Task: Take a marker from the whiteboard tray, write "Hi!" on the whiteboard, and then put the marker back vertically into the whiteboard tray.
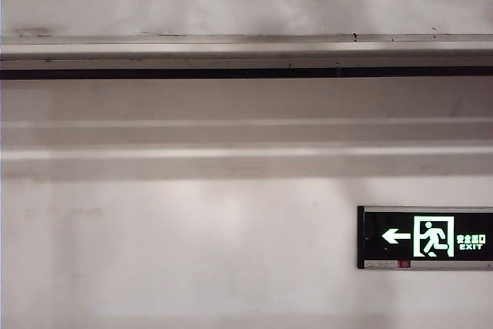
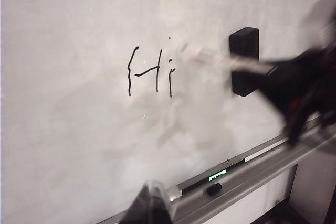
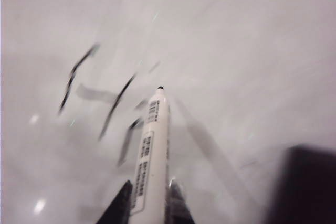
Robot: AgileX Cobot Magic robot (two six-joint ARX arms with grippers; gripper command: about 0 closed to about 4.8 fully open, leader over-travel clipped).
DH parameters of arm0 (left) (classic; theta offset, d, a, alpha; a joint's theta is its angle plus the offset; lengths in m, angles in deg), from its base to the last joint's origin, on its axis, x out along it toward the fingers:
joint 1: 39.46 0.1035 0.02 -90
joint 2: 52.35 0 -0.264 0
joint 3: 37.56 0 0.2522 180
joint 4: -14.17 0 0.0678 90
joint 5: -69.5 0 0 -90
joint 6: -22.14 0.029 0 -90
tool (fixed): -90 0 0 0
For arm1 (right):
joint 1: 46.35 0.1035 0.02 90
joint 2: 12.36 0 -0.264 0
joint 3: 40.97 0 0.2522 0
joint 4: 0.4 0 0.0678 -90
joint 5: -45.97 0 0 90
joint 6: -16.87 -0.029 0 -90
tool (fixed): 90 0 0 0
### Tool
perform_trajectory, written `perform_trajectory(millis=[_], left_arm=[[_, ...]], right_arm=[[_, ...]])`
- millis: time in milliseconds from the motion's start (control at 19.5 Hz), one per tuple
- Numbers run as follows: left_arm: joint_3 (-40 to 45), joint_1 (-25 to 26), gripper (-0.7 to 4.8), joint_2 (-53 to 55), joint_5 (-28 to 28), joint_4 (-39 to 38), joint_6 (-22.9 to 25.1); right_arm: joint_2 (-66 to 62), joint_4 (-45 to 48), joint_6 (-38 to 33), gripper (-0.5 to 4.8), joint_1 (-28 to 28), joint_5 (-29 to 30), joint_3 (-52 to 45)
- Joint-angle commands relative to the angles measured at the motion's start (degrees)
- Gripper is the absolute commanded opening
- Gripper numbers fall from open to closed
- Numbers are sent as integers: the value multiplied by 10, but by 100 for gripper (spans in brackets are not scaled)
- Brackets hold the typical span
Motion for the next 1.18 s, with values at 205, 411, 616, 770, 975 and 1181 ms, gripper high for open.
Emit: perform_trajectory(millis=[205,411,616,770,975,1181], left_arm=[[-2,0,-6,-2,3,5,-2],[-2,0,-6,-2,3,5,-2],[-2,0,-6,-2,3,2,-2],[-2,0,-6,-2,3,-1,-2],[-2,0,-6,-2,3,-3,-2],[-2,0,-6,-2,3,-7,-2]], right_arm=[[-1,18,31,-6,-16,-10,2],[-11,25,34,-6,-24,-12,2],[-19,21,41,-6,-24,-26,2],[-18,-15,41,-6,-24,-30,2],[-18,-69,35,-6,-23,-33,2],[-18,-99,32,-6,-23,-39,2]])
